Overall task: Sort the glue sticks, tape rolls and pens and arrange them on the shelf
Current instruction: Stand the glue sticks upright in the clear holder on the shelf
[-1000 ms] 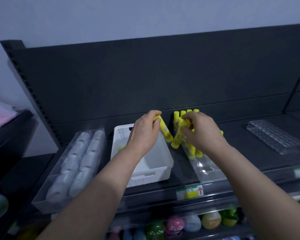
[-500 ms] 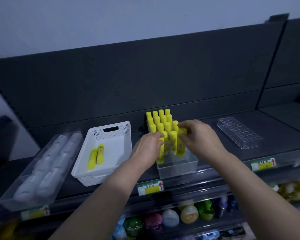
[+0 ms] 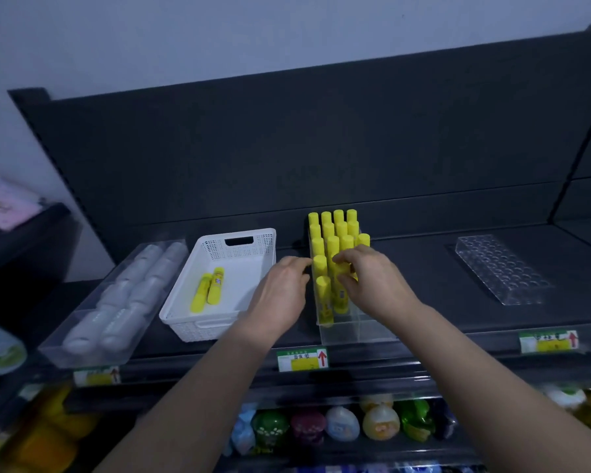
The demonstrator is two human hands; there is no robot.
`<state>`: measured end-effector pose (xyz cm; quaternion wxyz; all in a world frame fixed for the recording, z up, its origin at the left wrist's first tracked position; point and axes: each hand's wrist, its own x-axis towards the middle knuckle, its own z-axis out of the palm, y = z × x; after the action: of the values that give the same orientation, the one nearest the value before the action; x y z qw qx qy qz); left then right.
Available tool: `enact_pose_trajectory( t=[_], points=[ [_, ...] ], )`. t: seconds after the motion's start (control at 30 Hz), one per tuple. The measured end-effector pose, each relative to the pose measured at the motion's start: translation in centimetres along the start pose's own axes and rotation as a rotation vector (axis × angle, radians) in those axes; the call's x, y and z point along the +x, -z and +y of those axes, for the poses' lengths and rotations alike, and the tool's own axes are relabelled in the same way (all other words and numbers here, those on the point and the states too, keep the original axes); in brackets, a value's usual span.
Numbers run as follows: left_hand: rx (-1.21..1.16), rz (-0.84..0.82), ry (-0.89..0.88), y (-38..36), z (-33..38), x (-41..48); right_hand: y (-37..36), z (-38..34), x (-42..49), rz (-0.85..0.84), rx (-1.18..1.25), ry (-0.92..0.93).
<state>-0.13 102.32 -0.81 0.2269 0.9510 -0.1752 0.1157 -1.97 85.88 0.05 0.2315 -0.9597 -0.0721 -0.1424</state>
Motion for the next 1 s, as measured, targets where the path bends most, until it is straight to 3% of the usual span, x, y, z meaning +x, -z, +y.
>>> enact_pose_trajectory(
  t=[0.23, 0.43, 0.53, 0.8, 1.0],
  points=[
    [-0.017, 0.042, 0.048, 0.8, -2.1, -0.5, -1.9, 0.3, -0.2, -0.097, -0.093, -0.022],
    [0.039, 0.062, 0.109, 2.7, -4.3, 0.2, -0.6, -2.6, 0.1, 0.123, -0.157, 0.069],
    [0.091, 0.06, 0.137, 4.0, -6.6, 0.5, -1.3, -5.6, 1.1, 0.132, -0.115, 0.148],
    [0.206, -0.026, 0.291, 7.6, -16.7, 0.0, -8.7, -11.3, 5.4, -0.131, -0.129, 0.143],
    [0.139, -0.027, 0.214, 8.3, -21.7, 1.4, -14.5, -14.4, 9.6, -0.272, -0.137, 0.001]
  ],
)
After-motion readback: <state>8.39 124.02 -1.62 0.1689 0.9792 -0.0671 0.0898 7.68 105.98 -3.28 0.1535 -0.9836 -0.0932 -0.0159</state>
